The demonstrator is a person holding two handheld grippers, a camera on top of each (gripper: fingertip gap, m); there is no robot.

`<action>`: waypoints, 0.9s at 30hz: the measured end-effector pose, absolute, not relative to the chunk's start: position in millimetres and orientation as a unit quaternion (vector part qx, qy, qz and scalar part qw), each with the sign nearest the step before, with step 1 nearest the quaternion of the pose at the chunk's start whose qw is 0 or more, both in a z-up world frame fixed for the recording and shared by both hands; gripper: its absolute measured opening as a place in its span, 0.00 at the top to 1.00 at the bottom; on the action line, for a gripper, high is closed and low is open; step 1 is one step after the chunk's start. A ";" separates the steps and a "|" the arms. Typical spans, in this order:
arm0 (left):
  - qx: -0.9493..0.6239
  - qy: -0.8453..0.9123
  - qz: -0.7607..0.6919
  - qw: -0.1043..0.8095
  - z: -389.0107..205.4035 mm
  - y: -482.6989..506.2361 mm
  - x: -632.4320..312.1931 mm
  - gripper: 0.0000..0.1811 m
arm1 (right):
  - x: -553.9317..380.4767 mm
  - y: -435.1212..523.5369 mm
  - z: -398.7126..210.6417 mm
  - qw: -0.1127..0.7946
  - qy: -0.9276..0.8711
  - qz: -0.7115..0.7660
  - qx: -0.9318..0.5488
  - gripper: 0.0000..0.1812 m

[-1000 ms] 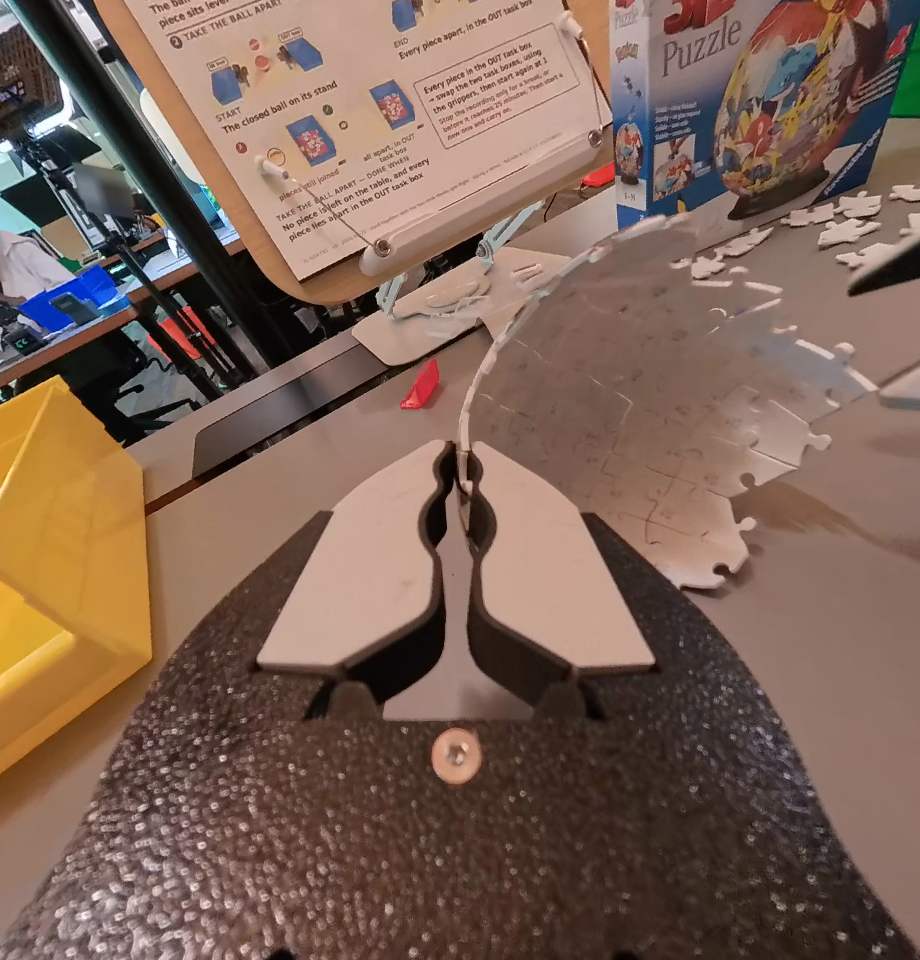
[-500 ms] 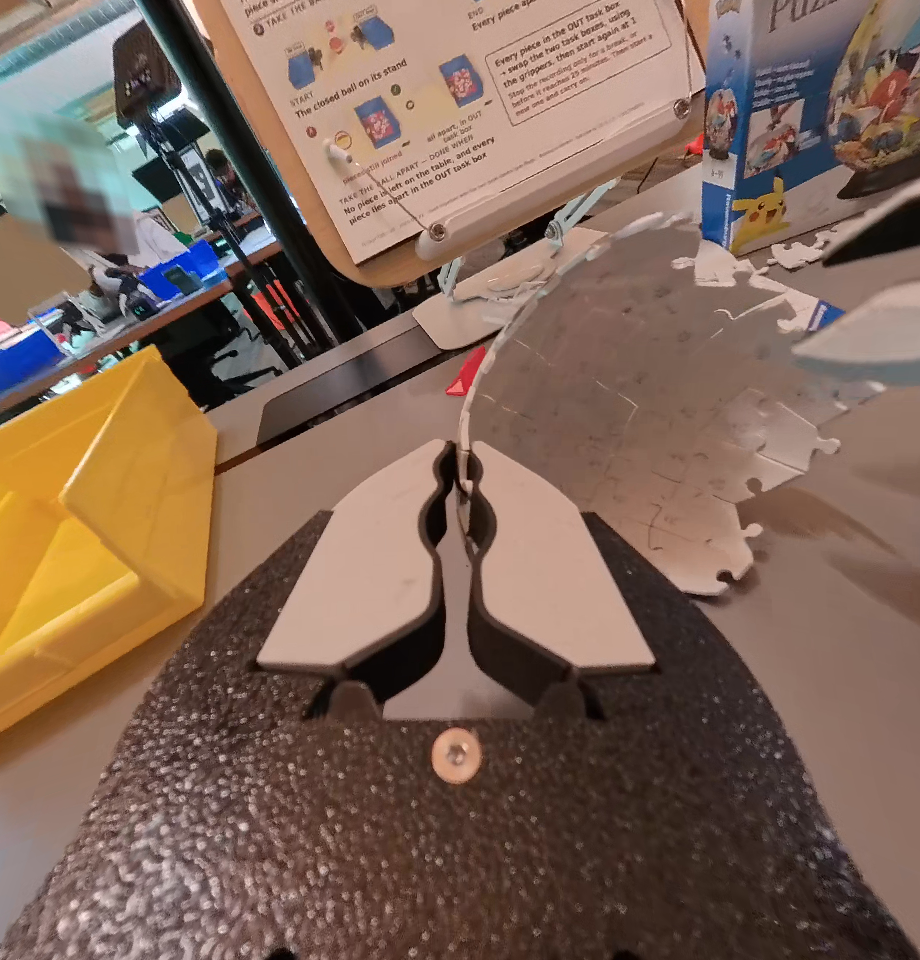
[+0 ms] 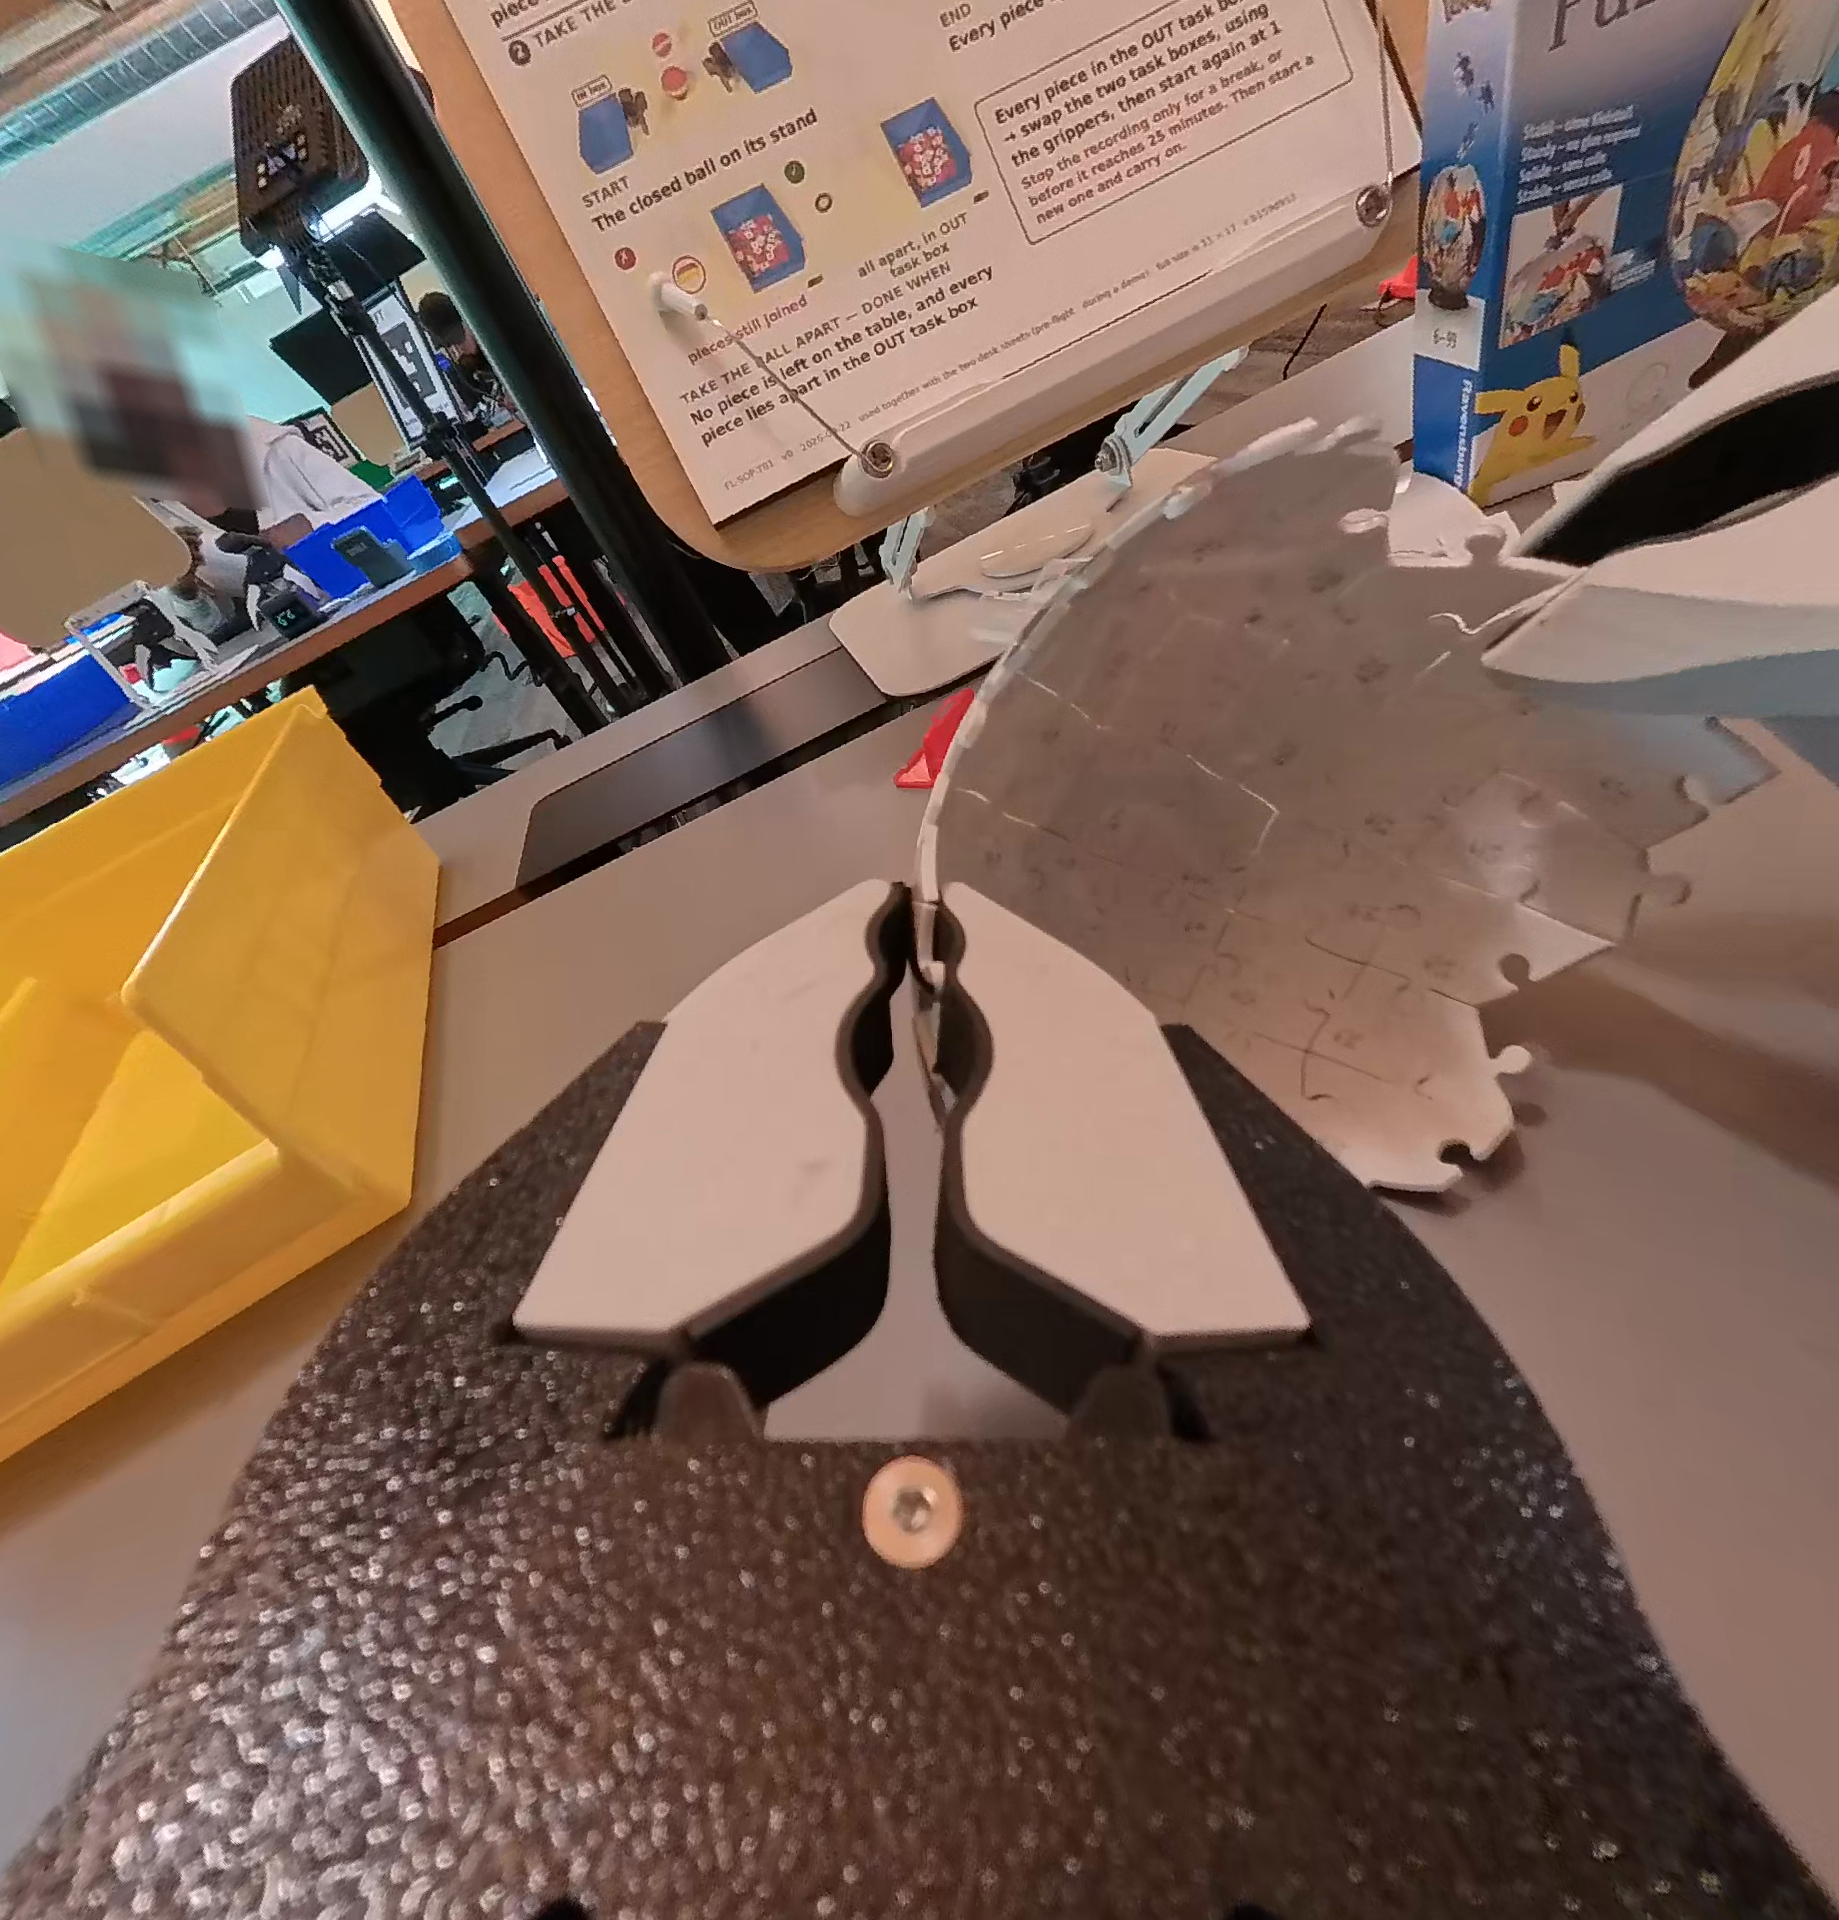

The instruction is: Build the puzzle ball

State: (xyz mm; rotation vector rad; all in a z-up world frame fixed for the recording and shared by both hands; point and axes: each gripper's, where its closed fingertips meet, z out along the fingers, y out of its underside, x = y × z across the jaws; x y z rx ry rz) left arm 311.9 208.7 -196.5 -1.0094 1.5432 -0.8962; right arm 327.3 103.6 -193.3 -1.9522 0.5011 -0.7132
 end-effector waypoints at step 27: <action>-0.416 0.646 -0.373 0.520 -196.7 208.3 311.9 0.98 | 337.4 103.7 -198.9 0.476 0.219 -0.277 -0.805 0.98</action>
